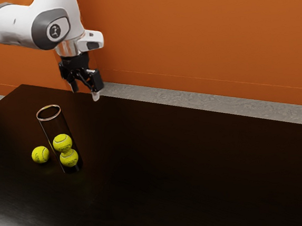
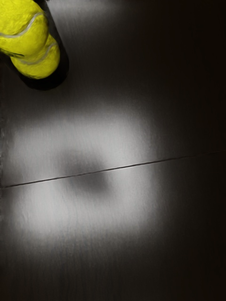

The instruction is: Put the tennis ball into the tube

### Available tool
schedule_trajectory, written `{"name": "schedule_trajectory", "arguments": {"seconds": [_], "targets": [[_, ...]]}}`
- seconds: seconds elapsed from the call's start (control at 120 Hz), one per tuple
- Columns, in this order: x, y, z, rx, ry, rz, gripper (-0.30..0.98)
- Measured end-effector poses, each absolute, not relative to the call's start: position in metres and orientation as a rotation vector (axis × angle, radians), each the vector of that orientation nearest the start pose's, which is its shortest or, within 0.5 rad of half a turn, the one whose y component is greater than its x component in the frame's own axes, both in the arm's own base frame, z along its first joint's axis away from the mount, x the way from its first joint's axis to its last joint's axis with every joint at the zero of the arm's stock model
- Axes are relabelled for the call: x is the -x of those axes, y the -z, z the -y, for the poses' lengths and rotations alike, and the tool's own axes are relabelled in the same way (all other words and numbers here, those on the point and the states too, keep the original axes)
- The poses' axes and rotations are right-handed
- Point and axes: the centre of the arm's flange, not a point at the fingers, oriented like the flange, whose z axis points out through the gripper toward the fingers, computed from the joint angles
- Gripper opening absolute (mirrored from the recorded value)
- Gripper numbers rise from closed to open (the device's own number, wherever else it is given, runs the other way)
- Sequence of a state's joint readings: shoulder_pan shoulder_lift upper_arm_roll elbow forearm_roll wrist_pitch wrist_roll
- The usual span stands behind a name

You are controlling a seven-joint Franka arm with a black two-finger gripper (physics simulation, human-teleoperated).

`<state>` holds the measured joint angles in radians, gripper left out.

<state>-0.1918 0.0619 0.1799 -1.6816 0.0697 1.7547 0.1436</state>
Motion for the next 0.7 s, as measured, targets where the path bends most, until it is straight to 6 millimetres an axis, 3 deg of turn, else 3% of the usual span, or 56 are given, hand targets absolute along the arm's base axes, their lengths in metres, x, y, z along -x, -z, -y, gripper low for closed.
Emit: {"name": "schedule_trajectory", "arguments": {"seconds": [0.192,0.25,0.325,0.467,0.533,0.608,0.7], "targets": [[-0.583,-0.546,-0.018,3.064,-0.009,-0.202,0.69],[-0.581,-0.545,-0.033,3.063,-0.017,-0.167,0.69],[-0.574,-0.545,-0.073,3.064,-0.031,-0.076,0.69],[-0.547,-0.547,-0.179,3.057,-0.049,0.159,0.69],[-0.531,-0.543,-0.219,3.054,-0.067,0.245,0.69],[-0.515,-0.53,-0.245,3.061,-0.105,0.298,0.69],[-0.503,-0.503,-0.256,3.081,-0.158,0.307,0.69]]}}
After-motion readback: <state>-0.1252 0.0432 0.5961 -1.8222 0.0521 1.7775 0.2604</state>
